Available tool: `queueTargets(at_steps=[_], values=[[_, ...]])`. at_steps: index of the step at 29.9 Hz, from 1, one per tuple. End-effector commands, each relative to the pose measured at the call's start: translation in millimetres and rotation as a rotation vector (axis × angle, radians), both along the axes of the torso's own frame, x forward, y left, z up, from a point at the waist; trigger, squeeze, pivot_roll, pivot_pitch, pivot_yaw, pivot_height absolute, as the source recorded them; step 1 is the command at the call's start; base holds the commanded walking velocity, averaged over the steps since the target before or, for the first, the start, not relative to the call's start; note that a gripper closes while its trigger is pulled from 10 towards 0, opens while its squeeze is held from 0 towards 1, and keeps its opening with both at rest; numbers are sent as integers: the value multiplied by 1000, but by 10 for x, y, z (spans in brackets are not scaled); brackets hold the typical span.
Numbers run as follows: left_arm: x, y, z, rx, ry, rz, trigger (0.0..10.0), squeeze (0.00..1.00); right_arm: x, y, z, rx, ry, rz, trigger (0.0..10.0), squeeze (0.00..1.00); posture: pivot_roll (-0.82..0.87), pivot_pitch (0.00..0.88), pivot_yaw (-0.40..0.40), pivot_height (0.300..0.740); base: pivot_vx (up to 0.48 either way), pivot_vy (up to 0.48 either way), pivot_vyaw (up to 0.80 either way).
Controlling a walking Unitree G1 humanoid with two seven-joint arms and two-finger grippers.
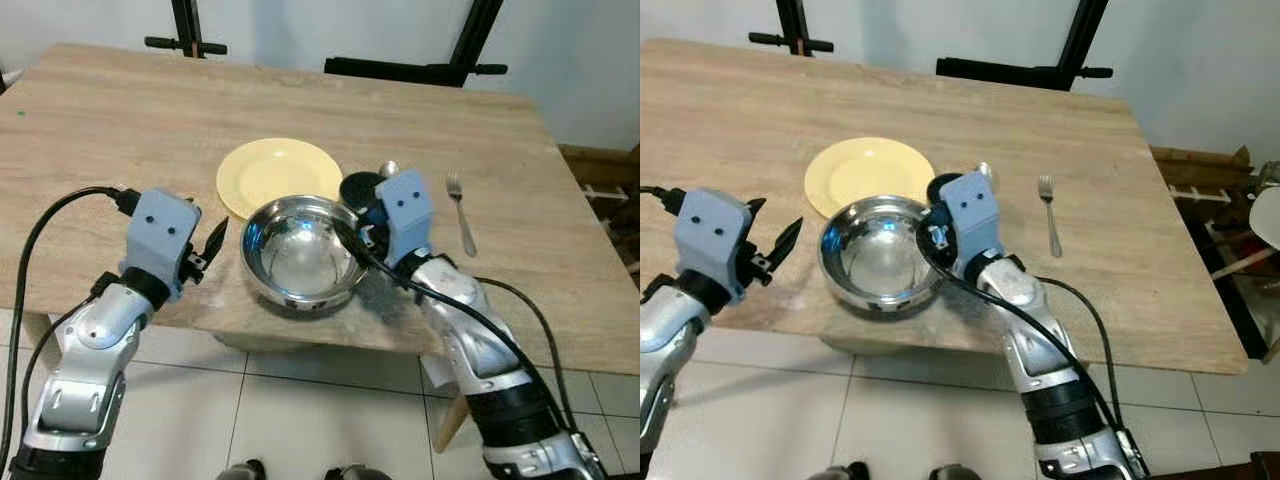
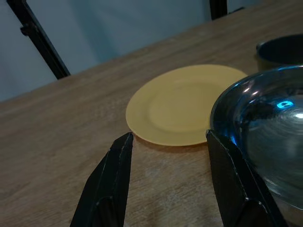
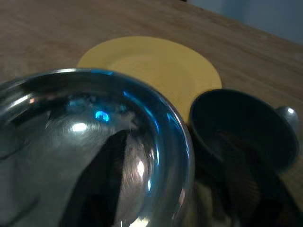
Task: Setting the table
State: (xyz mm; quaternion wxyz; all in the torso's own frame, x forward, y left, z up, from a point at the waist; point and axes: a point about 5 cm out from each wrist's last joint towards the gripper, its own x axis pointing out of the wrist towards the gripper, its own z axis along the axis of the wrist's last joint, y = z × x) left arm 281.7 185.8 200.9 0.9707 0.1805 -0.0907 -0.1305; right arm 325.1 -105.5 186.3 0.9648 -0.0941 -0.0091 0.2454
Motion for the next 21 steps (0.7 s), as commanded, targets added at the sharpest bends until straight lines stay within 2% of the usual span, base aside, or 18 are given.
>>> queueTargets(at_steps=[1,5,7,8,9,10,12,17,21], values=[[-23,-13,-16,2,13,-13,10000,0,-17,-67,-11,-6,16,-15,10000,1000,-74,36,17,740,0,0,0],[-29,-41,-29,-1,23,-29,10000,0,-34,-128,8,-17,49,-8,10000,1000,-87,34,14,740,0,0,0],[-27,-60,-33,-5,23,-37,10000,0,-44,-144,-34,100,203,21,10000,1000,-87,34,14,740,0,0,0],[-27,-60,-33,-5,23,-37,10000,0,-44,-144,-34,100,203,21,10000,1000,-87,34,14,740,0,0,0],[-23,-76,-37,-8,24,-41,10000,0,-28,-161,-57,186,313,45,10000,0,-98,32,9,740,0,0,0],[-23,-76,-37,-8,24,-41,10000,0,-28,-161,-57,186,313,45,10000,0,-98,32,9,740,0,0,0],[-23,-90,-42,-10,24,-43,10000,0,45,-200,-54,205,379,64,10000,0,-98,31,-3,740,0,0,0],[-34,-87,-44,-14,21,-32,10000,0,137,-209,-30,165,397,79,10000,0,-93,33,-15,740,0,0,0],[-71,-89,-38,-21,17,-16,10000,0,205,-183,-190,96,454,64,10000,0,-77,43,-31,740,0,0,0]])
